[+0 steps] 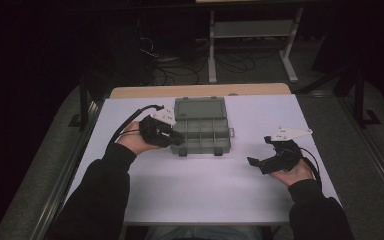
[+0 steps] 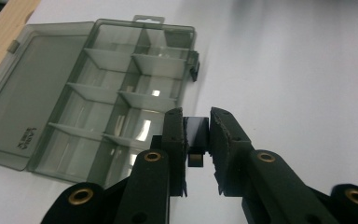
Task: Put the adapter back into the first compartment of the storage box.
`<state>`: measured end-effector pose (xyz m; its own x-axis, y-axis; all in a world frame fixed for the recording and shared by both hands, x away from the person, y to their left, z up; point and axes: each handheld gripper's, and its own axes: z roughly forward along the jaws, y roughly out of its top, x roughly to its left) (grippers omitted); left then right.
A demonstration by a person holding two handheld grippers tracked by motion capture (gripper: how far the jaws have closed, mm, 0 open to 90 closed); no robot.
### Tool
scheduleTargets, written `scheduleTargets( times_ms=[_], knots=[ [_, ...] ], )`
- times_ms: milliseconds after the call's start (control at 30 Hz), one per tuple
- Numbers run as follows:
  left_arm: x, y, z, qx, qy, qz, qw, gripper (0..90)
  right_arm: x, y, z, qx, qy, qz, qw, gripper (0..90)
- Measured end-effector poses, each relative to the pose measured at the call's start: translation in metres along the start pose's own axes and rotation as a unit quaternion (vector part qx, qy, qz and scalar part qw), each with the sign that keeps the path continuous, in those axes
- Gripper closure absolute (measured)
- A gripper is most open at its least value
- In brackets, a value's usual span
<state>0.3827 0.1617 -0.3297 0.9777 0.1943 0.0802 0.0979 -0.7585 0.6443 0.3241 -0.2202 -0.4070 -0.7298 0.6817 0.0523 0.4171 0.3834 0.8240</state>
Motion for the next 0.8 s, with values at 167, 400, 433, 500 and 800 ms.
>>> scheduleTargets(
  times_ms=[167,400,433,500,800],
  knots=[
    [0.011,0.0,0.003,0.006,0.005,-0.015,0.9999,76.3,0.001,0.0,0.001,0.004,0.002,-0.001,1.0,0.0],
    [0.022,0.004,0.004,0.018,0.007,-0.019,0.9996,76.3,0.001,0.0,0.003,0.006,0.001,-0.002,1.0,0.0],
    [0.023,0.005,0.004,0.018,0.007,-0.02,0.9996,76.3,0.001,0.0,0.003,0.007,0.001,-0.002,1.0,0.0],
    [0.026,0.007,0.003,0.019,0.009,-0.022,0.9995,76.3,0.001,0.0,0.003,0.007,0.002,-0.002,1.0,0.0],
    [0.042,0.014,0.0,0.032,0.02,-0.027,0.9989,76.3,0.0,0.0,0.002,0.006,0.002,0.001,1.0,0.0]
  ],
)
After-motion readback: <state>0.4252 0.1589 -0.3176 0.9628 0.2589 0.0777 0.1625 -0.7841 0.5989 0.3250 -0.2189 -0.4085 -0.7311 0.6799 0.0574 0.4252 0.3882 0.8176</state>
